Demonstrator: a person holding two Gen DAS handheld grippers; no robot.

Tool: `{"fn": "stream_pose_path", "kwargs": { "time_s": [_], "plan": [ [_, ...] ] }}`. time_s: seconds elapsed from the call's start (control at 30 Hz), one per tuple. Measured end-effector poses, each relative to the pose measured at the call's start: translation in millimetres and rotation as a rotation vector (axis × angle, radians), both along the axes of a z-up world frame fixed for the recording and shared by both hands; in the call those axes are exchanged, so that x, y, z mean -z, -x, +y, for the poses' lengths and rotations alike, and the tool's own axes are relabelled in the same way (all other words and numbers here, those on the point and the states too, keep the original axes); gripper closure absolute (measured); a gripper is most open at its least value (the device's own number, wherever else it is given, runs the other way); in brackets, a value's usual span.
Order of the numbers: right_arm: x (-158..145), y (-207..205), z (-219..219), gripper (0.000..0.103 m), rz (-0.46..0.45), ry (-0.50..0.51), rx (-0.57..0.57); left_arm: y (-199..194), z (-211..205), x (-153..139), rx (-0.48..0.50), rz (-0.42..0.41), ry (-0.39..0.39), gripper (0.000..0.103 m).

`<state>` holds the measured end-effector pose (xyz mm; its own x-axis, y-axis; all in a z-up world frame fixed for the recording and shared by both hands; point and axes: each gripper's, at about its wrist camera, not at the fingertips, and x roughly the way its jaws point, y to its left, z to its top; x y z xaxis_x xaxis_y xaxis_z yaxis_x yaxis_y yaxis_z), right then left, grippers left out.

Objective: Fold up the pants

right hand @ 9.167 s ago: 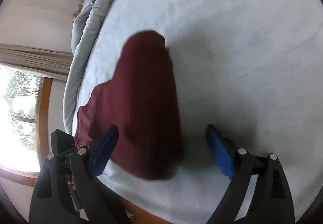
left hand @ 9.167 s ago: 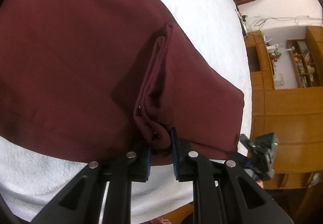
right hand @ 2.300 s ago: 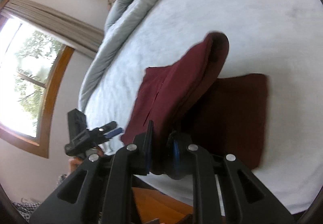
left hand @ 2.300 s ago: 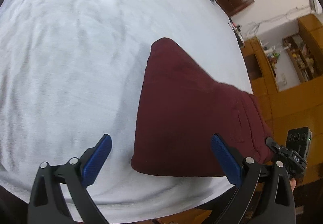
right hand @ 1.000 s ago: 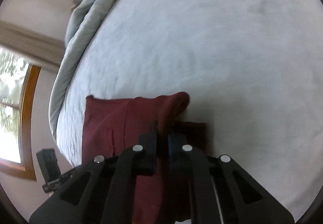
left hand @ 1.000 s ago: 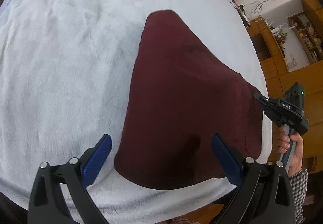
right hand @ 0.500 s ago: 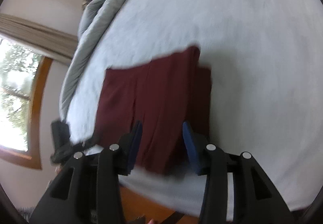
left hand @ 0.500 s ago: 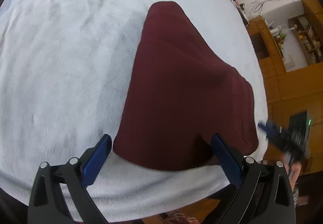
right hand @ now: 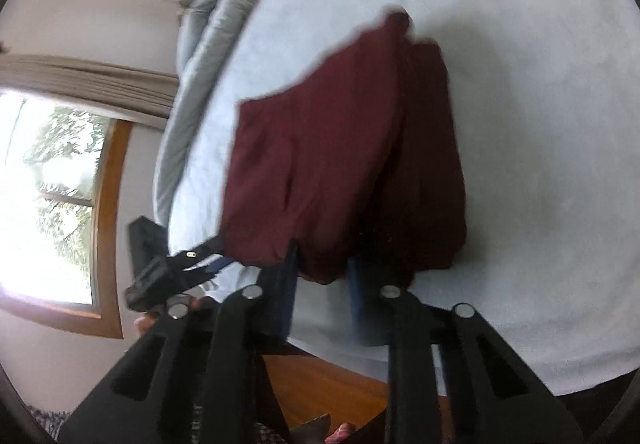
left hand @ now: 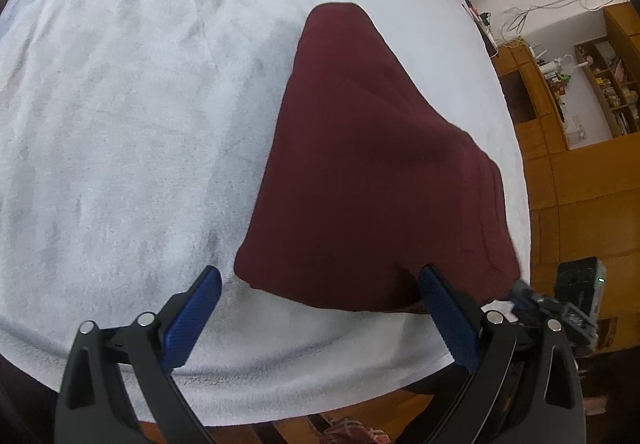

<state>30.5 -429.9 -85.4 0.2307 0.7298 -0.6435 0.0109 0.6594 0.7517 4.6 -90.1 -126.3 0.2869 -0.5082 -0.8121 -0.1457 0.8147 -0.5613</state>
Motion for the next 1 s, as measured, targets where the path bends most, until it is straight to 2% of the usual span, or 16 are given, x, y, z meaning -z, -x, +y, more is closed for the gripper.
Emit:
{"fn": "stream_pose_path", "kwargs": {
  "time_s": [0.07,0.13,0.2,0.23,0.27,0.33,0.43,0.5,0.6,0.63,0.67,0.77,0.87,0.93,0.97,1.0],
  "plan": [
    [-23,4,-11,0.091,-0.045,0.008,0.023,0,3,-4,-0.003,-0.018,0.006,0.004],
    [-25,4,-17,0.092,-0.038,0.043,0.031,-2,4,-5,-0.003,-0.027,0.003,0.004],
    [-7,4,-12,0.091,0.026,0.083,0.006,-5,5,0,0.0,-0.018,0.006,0.004],
    [12,3,-4,0.091,0.077,0.113,-0.014,-10,4,5,0.001,-0.007,0.014,0.004],
    [19,4,-2,0.091,0.089,0.118,-0.017,-15,4,10,0.004,0.004,0.03,0.004],
    [27,5,2,0.091,0.085,0.094,0.001,-23,4,22,0.005,0.038,0.075,0.004],
    [22,8,2,0.09,0.056,0.093,0.013,-33,5,41,-0.006,0.102,0.148,0.005],
    [24,9,2,0.09,0.063,0.09,0.012,-36,6,44,-0.003,0.11,0.182,0.012],
    [25,13,-3,0.089,0.069,0.076,0.013,-38,-3,35,0.038,0.107,0.111,0.032],
    [24,13,-2,0.089,0.068,0.076,0.01,-36,-3,32,0.043,0.095,0.118,0.043],
    [25,12,-3,0.089,0.067,0.075,0.008,-33,-1,26,0.026,0.086,0.142,0.051],
    [22,13,-7,0.089,0.055,0.078,0.011,-23,-3,5,-0.014,0.047,0.17,0.063],
    [18,15,-12,0.089,0.045,0.13,0.024,-8,-7,-3,-0.055,0.042,0.202,0.065],
    [25,14,-13,0.086,0.073,0.125,0.019,-8,-8,14,-0.03,0.038,0.128,0.063],
    [29,13,-12,0.084,0.086,0.111,0.012,-9,-7,23,-0.031,0.046,0.123,0.061],
    [33,13,-9,0.081,0.098,0.116,0.004,-11,-2,33,-0.052,0.065,0.154,0.059]
  ]
}}
